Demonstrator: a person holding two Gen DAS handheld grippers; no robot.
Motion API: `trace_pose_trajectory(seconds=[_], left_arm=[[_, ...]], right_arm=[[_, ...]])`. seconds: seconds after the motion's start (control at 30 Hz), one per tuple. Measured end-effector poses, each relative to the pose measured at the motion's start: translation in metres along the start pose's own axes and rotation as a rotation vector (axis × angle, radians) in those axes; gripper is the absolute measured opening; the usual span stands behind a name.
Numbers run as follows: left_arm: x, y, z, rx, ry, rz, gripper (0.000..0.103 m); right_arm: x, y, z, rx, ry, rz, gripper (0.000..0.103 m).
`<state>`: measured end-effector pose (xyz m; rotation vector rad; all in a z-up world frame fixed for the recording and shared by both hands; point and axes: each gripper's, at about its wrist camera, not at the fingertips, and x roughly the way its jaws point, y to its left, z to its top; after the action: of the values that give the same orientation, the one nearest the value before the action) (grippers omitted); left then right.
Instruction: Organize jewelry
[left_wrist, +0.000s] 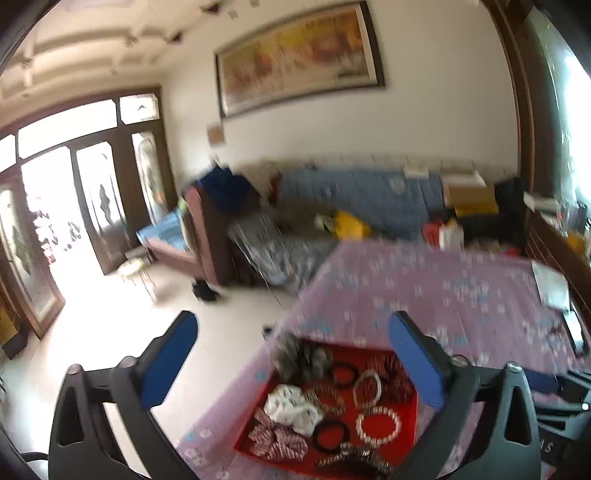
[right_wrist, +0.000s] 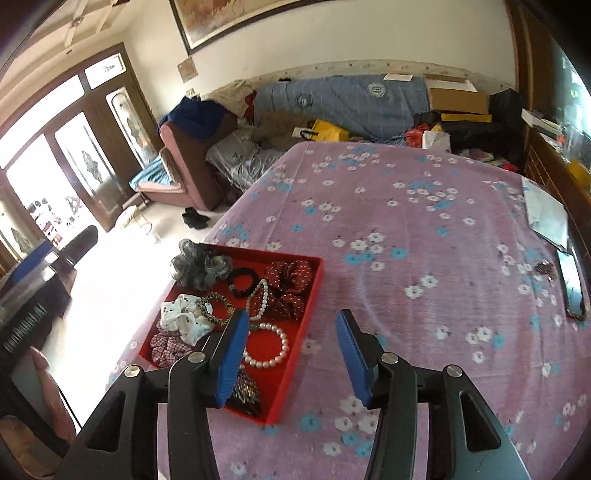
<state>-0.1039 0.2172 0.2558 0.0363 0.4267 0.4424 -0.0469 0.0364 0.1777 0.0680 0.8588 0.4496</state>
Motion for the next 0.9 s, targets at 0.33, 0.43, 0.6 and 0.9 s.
trace_pose_trajectory(seconds=[0.33,0.43,0.6,0.9], left_arm=[[-0.050,-0.006,0.013,-0.007,0.003,-0.008,0.103],[-0.058,0.001,0.008,-0.085,-0.001,-0.030,0.103],[-0.052,0.011,-0.003,-0.175,0.062,-0.049,0.103],[-0.019,-0.003,-0.042,-0.058,0.267,0.009,0.103]], right_arm=[[-0.064,-0.013,0.003,-0.042,-0.112,-0.019,0.061],[-0.074,-0.011,0.005,-0.100,-0.139,-0.056,0.067],[-0.071,-0.014,0.000,-0.117,-0.137,-0.092,0.074],[-0.032,-0.016,-0.019,-0.079,-0.019,-0.092,0.074]])
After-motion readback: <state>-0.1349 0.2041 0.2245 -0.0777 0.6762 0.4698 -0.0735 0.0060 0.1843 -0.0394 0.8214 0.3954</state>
